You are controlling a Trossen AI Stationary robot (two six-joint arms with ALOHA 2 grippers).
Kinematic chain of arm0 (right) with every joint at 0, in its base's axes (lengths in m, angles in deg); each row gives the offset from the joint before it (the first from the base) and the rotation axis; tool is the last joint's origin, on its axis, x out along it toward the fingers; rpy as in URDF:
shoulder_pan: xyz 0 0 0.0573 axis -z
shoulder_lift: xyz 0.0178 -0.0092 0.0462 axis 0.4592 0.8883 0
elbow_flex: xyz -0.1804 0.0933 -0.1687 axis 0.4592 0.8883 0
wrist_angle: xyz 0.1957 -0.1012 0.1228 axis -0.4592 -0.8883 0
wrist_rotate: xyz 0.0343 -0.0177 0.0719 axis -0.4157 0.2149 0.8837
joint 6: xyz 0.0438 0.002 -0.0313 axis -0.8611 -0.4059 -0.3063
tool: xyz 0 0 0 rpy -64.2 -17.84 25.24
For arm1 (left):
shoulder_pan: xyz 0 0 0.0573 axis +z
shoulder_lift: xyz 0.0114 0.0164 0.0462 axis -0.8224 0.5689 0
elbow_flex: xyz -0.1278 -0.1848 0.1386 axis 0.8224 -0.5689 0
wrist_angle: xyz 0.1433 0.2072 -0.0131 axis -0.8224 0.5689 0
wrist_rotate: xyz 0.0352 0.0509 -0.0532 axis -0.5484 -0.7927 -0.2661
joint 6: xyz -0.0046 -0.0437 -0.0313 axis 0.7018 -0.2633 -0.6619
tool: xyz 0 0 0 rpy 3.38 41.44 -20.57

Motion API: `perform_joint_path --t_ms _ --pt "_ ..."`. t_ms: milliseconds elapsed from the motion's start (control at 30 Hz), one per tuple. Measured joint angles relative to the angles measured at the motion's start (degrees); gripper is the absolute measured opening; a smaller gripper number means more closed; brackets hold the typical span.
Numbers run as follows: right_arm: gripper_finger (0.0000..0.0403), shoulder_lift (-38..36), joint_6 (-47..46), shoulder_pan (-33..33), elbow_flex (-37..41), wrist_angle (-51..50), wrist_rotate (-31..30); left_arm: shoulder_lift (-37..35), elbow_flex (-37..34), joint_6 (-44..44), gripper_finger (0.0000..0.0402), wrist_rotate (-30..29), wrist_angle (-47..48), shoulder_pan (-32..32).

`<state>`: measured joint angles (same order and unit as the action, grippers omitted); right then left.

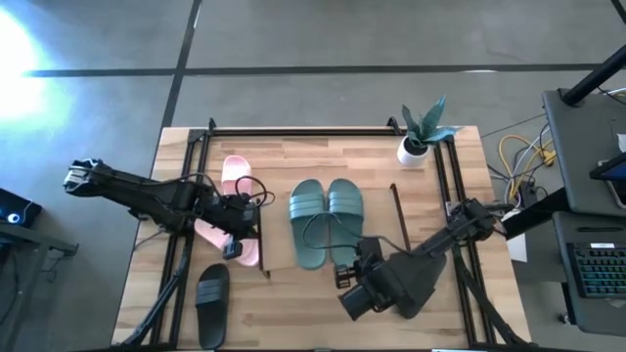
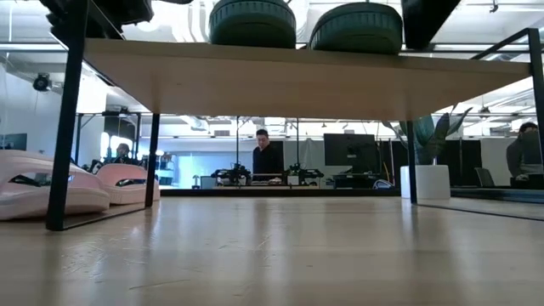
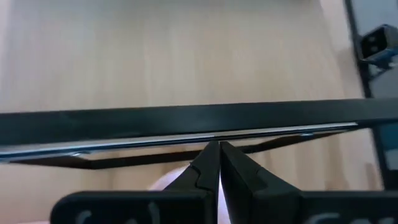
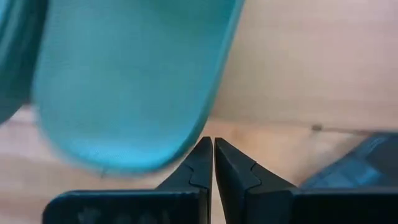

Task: Pick and place slides into the shelf
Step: Adjust the shelf in the center, then put the right black slide under the shelf

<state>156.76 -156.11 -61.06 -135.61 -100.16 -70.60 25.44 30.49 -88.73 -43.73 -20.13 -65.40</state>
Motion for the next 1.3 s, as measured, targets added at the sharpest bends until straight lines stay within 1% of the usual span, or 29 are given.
perform_joint_path --t_ms 167,333,433,500,633,733,867,933,967,1033,1133,1200,1300 --pt "0.0011 -0.02 -0.20 -2.89 -3.64 1.37 0.45 -0.28 0.00 1.56 0.0000 -0.69 -0.16 3.65" --pt "0.0011 -0.11 -2.35 -5.80 -7.48 1.36 0.32 -0.38 0.00 3.34 0.0000 -0.87 -0.66 6.93" --pt "0.0011 -0.11 -4.31 -7.88 -9.49 1.46 -0.43 -1.21 0.00 3.17 0.0000 -0.99 -0.08 7.46" --pt "0.0011 -0.11 -5.08 -9.42 -10.44 2.18 -1.19 -2.47 0.00 3.13 0.0000 -0.89 2.84 7.33" --pt "0.0011 0.19 -7.33 -12.87 -11.16 4.34 -0.54 -6.25 -0.04 2.04 0.0000 -0.46 8.11 5.19" --pt "0.0011 1.13 -10.90 -15.84 -10.51 4.74 1.43 -9.73 -0.07 -0.08 0.0000 0.47 8.63 1.79" --pt "0.0011 3.53 -12.07 -19.47 -10.28 7.69 2.31 -13.92 -0.12 -4.95 0.0000 4.39 8.29 -3.50" --pt "0.0011 4.00 -12.59 -20.46 -10.28 7.62 4.61 -15.29 -0.39 -7.82 0.0000 5.65 7.55 -5.58" --pt "0.0013 4.33 -12.93 -20.76 -10.28 6.84 7.09 -15.90 -0.54 -9.01 0.0000 5.85 7.20 -6.41" --pt "0.0021 4.73 -12.84 -20.77 -10.18 3.42 13.46 -16.44 -0.79 -10.68 0.0000 6.04 7.39 -7.65" --pt "0.0052 4.73 -12.53 -19.99 -9.70 -3.02 20.57 -15.98 -0.81 -11.98 0.0000 5.96 7.36 -8.50" --pt "0.0081 3.23 -11.92 -19.90 -7.28 -1.71 21.17 -15.19 -0.82 -12.02 0.0000 5.81 7.34 -8.68" --pt "0.0125 0.76 -13.72 -20.60 -2.69 -2.57 21.29 -13.63 -0.81 -12.02 0.0000 5.79 7.43 -8.82"
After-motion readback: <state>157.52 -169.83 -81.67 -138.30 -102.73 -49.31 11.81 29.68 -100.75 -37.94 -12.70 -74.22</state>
